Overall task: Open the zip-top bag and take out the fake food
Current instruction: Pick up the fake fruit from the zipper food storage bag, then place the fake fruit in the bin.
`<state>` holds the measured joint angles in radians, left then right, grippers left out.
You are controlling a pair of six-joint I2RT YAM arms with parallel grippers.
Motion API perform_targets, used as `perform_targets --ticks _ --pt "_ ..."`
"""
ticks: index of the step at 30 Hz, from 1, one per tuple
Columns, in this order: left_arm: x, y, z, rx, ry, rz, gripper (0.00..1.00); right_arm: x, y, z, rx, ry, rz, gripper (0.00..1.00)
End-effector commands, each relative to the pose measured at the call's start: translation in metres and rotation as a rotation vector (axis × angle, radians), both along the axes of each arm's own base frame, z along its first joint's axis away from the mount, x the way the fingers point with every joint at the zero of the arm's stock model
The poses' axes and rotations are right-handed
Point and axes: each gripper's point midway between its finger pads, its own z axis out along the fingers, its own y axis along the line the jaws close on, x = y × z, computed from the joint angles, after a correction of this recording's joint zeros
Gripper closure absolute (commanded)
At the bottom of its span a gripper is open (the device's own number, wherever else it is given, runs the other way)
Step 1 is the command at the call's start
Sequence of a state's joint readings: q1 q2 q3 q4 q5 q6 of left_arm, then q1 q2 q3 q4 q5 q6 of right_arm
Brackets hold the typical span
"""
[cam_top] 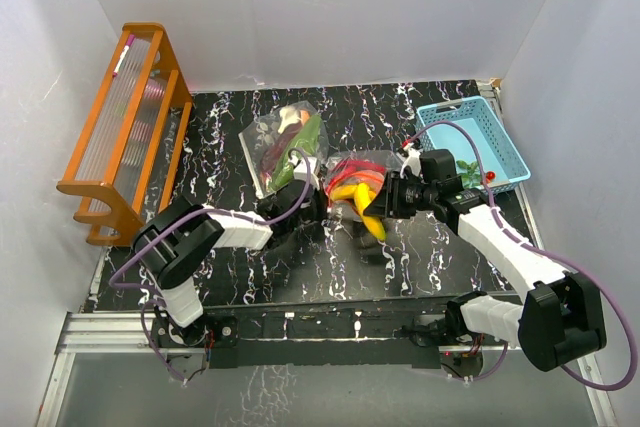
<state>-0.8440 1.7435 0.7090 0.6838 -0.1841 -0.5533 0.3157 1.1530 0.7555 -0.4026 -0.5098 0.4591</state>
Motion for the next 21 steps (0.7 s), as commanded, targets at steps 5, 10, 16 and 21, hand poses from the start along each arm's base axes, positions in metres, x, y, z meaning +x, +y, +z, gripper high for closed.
perform_targets --ticks 5,10,16,21 --pt "0.053 0.019 0.035 0.008 -0.090 0.099 1.00 -0.033 0.027 0.038 0.169 -0.088 0.316 0.92" --pt "0.065 0.036 0.035 0.005 -0.081 0.141 1.00 -0.001 0.003 0.041 0.025 -0.221 0.105 0.92" --pt "0.056 0.032 0.036 -0.035 -0.054 0.108 1.00 0.064 -0.029 0.044 -0.100 -0.273 -0.117 0.93" --pt "0.049 0.036 0.043 -0.034 -0.048 0.101 1.00 0.128 -0.070 0.062 -0.158 -0.322 -0.335 0.92"
